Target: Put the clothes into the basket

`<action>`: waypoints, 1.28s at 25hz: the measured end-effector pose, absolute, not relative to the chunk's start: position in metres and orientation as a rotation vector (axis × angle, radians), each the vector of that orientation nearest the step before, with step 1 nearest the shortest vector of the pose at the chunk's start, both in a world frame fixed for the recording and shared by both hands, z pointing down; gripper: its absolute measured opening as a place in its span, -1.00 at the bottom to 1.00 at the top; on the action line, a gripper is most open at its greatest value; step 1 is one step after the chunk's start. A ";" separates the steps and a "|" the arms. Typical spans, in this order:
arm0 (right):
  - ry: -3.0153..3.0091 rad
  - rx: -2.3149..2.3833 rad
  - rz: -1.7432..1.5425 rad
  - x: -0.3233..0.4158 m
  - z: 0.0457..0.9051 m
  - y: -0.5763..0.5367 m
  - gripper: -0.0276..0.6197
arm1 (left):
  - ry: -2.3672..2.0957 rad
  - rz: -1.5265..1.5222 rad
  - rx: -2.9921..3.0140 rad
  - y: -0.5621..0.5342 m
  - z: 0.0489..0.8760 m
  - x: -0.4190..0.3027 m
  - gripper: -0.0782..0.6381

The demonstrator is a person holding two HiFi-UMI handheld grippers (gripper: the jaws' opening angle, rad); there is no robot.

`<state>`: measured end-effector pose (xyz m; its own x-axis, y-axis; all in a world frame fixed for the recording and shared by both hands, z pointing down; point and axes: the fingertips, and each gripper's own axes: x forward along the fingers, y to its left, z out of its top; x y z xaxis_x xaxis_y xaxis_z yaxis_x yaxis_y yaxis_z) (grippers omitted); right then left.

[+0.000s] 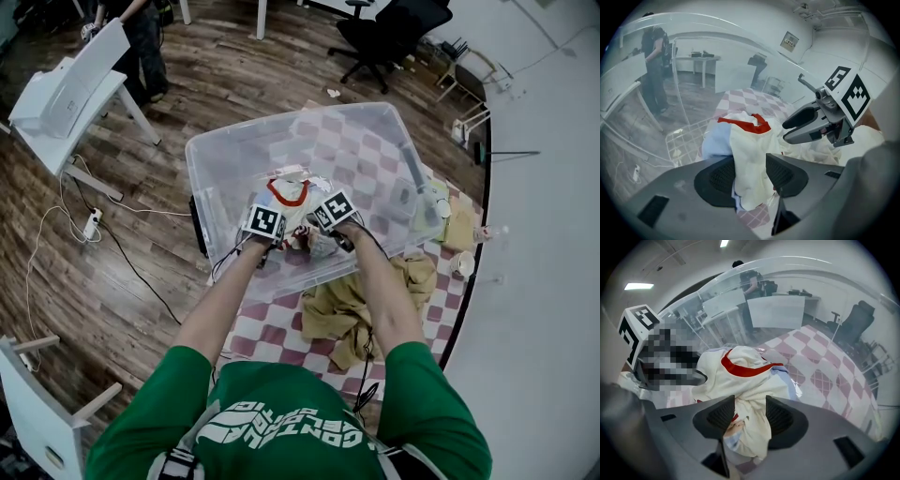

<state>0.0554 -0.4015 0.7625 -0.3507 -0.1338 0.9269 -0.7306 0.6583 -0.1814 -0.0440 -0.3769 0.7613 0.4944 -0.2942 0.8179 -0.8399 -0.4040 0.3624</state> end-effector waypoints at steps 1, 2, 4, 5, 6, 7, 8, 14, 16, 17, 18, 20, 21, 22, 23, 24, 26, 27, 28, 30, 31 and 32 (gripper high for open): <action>-1.851 0.696 0.727 0.058 0.761 -0.403 -0.31 | -0.952 0.878 1.931 -0.377 0.762 -0.047 -0.27; -1.856 0.708 0.728 0.061 0.759 -0.405 -0.31 | -0.973 0.890 1.934 -0.379 0.761 -0.050 -0.25; -1.877 0.734 0.731 0.064 0.751 -0.409 -0.31 | -1.019 0.894 1.958 -0.386 0.757 -0.053 -0.24; -1.893 0.750 0.727 0.064 0.746 -0.412 -0.31 | -1.027 0.887 1.963 -0.388 0.754 -0.053 -0.24; -1.912 0.770 0.720 0.064 0.739 -0.417 -0.31 | -1.017 0.877 1.956 -0.386 0.751 -0.052 -0.24; -1.932 0.793 0.711 0.064 0.732 -0.422 -0.31 | -1.005 0.872 1.941 -0.382 0.747 -0.051 -0.24; -1.949 0.818 0.699 0.064 0.724 -0.427 -0.31 | -1.005 0.876 1.932 -0.381 0.743 -0.052 -0.24; -2.045 0.935 0.625 0.063 0.673 -0.448 -0.31 | -1.056 0.848 2.023 -0.392 0.711 -0.053 -0.24; -2.078 0.956 0.601 0.061 0.655 -0.450 -0.31 | -1.046 0.816 2.034 -0.391 0.699 -0.051 -0.24; -2.094 0.968 0.590 0.060 0.646 -0.451 -0.31 | -1.048 0.798 2.044 -0.392 0.692 -0.051 -0.24; -2.111 0.981 0.579 0.059 0.636 -0.451 -0.31 | -1.054 0.777 2.057 -0.394 0.684 -0.050 -0.24; -2.152 1.019 0.556 0.055 0.614 -0.450 -0.32 | -1.068 0.728 2.090 -0.396 0.668 -0.049 -0.24; -2.178 1.043 0.546 0.054 0.602 -0.448 -0.35 | -1.074 0.699 2.110 -0.396 0.659 -0.048 -0.24; -2.206 1.067 0.533 0.052 0.589 -0.446 -0.39 | -1.080 0.665 2.134 -0.396 0.649 -0.046 -0.24; -2.234 1.090 0.517 0.051 0.577 -0.444 -0.44 | -1.086 0.628 2.160 -0.396 0.638 -0.045 -0.24; -2.260 1.113 0.497 0.050 0.564 -0.442 -0.54 | -1.093 0.588 2.186 -0.396 0.625 -0.043 -0.24; -2.301 1.161 0.451 0.052 0.537 -0.435 -0.70 | -1.113 0.502 2.235 -0.395 0.599 -0.042 -0.33; -2.320 1.184 0.433 0.054 0.522 -0.430 -0.78 | -1.128 0.457 2.255 -0.394 0.586 -0.042 -0.46; -2.342 1.205 0.422 0.056 0.509 -0.424 -0.82 | -1.141 0.412 2.274 -0.392 0.572 -0.042 -0.64; -2.402 1.236 0.411 0.059 0.483 -0.407 -0.89 | -1.147 0.324 2.313 -0.387 0.546 -0.039 -0.74; -2.434 1.249 0.405 0.062 0.470 -0.398 -0.89 | -1.139 0.286 2.335 -0.382 0.533 -0.037 -0.77; -2.462 1.262 0.397 0.064 0.459 -0.388 -0.89 | -1.126 0.253 2.358 -0.377 0.521 -0.033 -0.77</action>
<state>0.0641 -0.3879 0.4585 -0.5447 -0.7236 0.4240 -0.8201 0.5652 -0.0891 -0.0331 -0.3767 0.5208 0.6387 -0.6726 0.3736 -0.7678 -0.5255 0.3666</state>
